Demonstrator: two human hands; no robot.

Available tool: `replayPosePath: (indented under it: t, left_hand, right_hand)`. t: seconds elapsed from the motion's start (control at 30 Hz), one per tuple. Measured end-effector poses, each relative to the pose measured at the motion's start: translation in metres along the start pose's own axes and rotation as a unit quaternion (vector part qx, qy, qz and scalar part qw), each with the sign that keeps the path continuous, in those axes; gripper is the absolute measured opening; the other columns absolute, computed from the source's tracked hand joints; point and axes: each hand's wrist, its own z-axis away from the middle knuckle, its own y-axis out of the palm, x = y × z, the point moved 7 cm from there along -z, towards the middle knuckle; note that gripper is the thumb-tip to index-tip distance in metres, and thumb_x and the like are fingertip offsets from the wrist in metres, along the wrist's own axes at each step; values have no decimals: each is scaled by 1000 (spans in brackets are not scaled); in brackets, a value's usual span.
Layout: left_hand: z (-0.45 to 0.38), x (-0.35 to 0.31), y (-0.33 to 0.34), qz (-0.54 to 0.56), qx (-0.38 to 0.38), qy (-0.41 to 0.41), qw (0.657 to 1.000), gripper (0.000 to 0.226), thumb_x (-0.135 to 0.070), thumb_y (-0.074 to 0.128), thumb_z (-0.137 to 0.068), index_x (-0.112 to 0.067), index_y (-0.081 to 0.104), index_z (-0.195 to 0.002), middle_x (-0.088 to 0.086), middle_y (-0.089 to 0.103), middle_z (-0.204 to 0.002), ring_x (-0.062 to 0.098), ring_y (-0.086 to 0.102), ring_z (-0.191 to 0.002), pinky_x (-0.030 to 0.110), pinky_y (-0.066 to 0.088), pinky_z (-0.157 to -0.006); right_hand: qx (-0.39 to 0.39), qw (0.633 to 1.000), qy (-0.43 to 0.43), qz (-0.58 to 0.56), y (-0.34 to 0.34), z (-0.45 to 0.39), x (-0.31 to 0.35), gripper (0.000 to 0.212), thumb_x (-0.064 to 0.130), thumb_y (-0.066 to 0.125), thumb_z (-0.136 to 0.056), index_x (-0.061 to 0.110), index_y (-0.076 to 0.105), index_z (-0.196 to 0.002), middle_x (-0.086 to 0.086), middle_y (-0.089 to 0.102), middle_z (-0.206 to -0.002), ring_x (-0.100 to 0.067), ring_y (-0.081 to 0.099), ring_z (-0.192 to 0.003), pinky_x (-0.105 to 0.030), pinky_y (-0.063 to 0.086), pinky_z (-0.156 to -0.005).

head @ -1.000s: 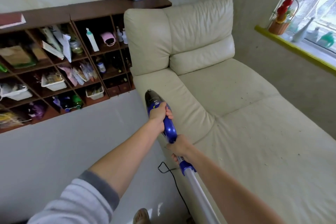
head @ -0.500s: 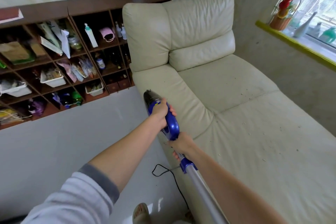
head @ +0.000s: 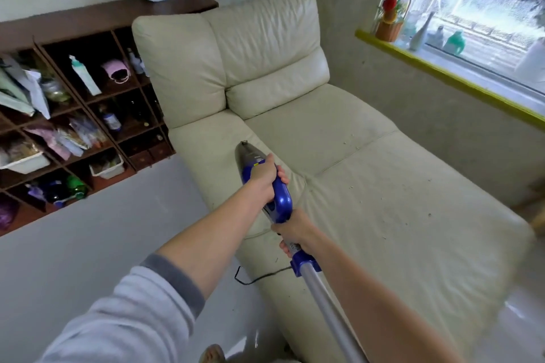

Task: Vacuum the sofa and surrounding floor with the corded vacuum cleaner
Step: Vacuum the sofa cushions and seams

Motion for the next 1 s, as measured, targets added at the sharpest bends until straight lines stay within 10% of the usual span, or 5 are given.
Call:
replayPosePath:
  t: [0.23, 0.43, 0.73, 1.0]
  left_hand:
    - [-2, 32, 44, 7, 28, -42, 999, 44, -36, 46, -101, -11, 39, -66, 2, 39, -55, 12, 37, -27, 14, 30, -33]
    - [-8, 45, 53, 8, 19, -103, 994, 35, -31, 53, -96, -5, 49, -73, 7, 52, -55, 18, 47, -51, 27, 40, -53]
    - [-23, -1, 23, -184, 22, -115, 976, 22, -20, 38, -103, -7, 55, -98, 11, 64, -89, 20, 61, -76, 34, 52, -64]
    - [-59, -46, -13, -320, 11, -49, 946, 33, -34, 41, -100, -15, 64, -89, -2, 72, -79, 11, 65, -75, 24, 50, -77]
  right_hand:
    - [-32, 999, 21, -5, -45, -4, -28, 16, 11, 54, -94, 3, 48, -107, -13, 54, -66, -20, 50, -45, -27, 46, -45]
    - [-137, 972, -118, 150, -80, -13, -18, 44, 26, 77, -74, 15, 53, -110, -4, 55, -105, -20, 56, -94, -29, 45, -75]
    - [-178, 959, -205, 81, -71, -31, 28, 16, 10, 69, -70, 5, 60, -83, -5, 53, -82, -17, 48, -72, -21, 36, -56]
    - [-85, 990, -94, -69, -70, -65, 65, 2, 3, 56, -81, 2, 57, -80, -8, 59, -56, -15, 49, -38, -21, 42, -42]
